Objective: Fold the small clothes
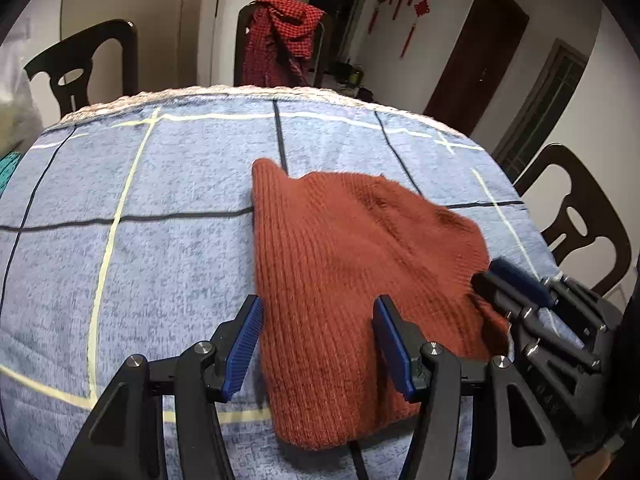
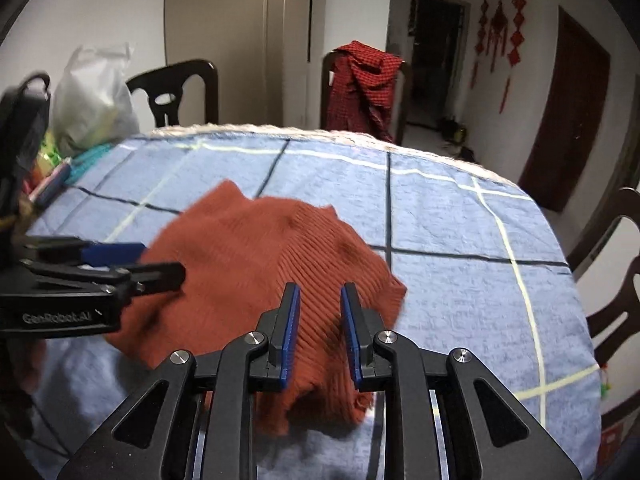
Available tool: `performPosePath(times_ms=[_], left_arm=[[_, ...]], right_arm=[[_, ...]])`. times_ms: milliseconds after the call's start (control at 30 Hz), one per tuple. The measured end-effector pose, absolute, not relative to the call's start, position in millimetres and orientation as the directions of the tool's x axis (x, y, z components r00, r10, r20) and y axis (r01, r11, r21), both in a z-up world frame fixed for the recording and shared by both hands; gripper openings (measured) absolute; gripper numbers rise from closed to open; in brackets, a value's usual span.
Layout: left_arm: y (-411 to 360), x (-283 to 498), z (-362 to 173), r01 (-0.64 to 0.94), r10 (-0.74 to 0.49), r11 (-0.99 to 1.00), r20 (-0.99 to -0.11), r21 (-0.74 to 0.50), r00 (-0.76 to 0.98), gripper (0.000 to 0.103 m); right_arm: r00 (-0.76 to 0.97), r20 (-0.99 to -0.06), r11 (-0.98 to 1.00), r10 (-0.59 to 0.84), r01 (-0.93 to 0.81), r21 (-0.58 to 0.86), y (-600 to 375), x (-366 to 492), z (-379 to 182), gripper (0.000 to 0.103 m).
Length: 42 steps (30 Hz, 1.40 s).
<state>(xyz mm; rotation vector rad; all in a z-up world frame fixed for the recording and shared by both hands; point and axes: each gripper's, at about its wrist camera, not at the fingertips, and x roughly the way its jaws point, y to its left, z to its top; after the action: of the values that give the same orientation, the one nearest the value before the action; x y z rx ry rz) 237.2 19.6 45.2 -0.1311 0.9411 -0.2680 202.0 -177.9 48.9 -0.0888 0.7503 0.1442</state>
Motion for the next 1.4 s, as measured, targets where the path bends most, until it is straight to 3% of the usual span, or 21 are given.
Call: performPosePath(times_ms=[233, 400, 700, 833, 1400], left_arm=[[16, 227, 30, 0.165, -0.255, 0.967, -0.792, -0.195, 0.555, 0.062], [17, 221, 30, 0.154, -0.233, 0.972, -0.784, -0.175, 0.576, 0.066], [9, 184, 37, 0.147, -0.191, 0.981, -0.76, -0.126, 0.621, 0.07], [5, 169, 33, 0.147, -0.192, 0.981, -0.772, -0.128, 0.606, 0.072], [-5, 146, 8, 0.084, -0.073, 0.996, -0.804, -0.029, 0.591, 0.073]], right_arm=[[0.695, -0.716, 0.992, 0.06, -0.123, -0.037, -188, 201, 33, 0.022], [0.692, -0.721, 0.996, 0.043, -0.084, -0.022, -196, 197, 35, 0.031], [0.717, -0.686, 0.992, 0.125, -0.094, 0.083, -198, 158, 50, 0.032], [0.706, -0.693, 0.989, 0.146, -0.116, 0.09, -192, 140, 47, 0.044], [0.623, -0.779, 0.996, 0.078, -0.073, 0.042, -188, 123, 12, 0.045]])
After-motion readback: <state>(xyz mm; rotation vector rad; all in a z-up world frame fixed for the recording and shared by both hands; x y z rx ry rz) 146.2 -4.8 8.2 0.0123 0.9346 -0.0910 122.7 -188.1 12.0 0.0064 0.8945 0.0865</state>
